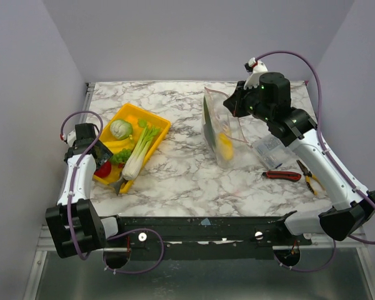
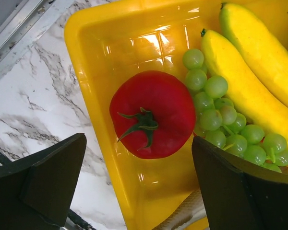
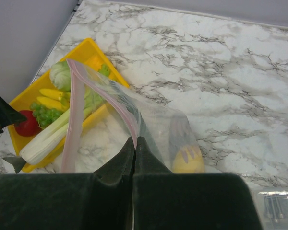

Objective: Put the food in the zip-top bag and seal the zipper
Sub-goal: Pick up the fake vegetable from the bin, then place the fake vegetable in the zipper food storage bag.

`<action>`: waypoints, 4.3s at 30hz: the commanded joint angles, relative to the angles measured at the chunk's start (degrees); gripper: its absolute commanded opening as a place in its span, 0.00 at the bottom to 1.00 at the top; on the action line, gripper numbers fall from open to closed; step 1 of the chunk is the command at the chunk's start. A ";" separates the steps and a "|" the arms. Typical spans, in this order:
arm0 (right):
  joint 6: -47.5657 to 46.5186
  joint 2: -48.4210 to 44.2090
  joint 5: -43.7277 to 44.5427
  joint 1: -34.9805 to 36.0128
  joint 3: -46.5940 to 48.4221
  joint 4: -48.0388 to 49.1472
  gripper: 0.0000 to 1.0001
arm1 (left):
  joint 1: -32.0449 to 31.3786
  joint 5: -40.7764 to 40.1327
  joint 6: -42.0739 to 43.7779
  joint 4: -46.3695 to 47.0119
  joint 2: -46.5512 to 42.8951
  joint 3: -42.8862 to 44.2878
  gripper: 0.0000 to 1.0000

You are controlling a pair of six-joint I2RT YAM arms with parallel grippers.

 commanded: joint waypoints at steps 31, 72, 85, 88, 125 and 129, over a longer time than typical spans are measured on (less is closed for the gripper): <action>0.04 0.09 -1.44 0.20 -0.61 2.94 0.00 | 1.57 12.74 3.03 3.75 15.45 3.61 0.62; 5.03 4.66 -5.73 0.21 5.80 -0.74 0.01 | -41.56 55.60 -6.48 54.48 -7.64 20.39 0.00; 7.16 4.55 -8.71 0.25 6.35 -0.48 0.01 | -49.51 60.07 -6.35 83.54 9.39 18.94 0.00; 7.20 4.35 -8.81 0.23 6.27 -0.72 0.01 | -50.27 55.78 -2.40 85.46 9.29 15.64 0.00; 9.25 4.82 -10.92 0.21 7.70 -0.46 0.01 | -54.45 23.28 -2.88 13.81 16.83 42.81 0.23; 9.27 4.37 -10.56 0.21 7.29 -0.32 0.01 | -54.44 25.41 -2.82 13.78 16.78 43.73 0.42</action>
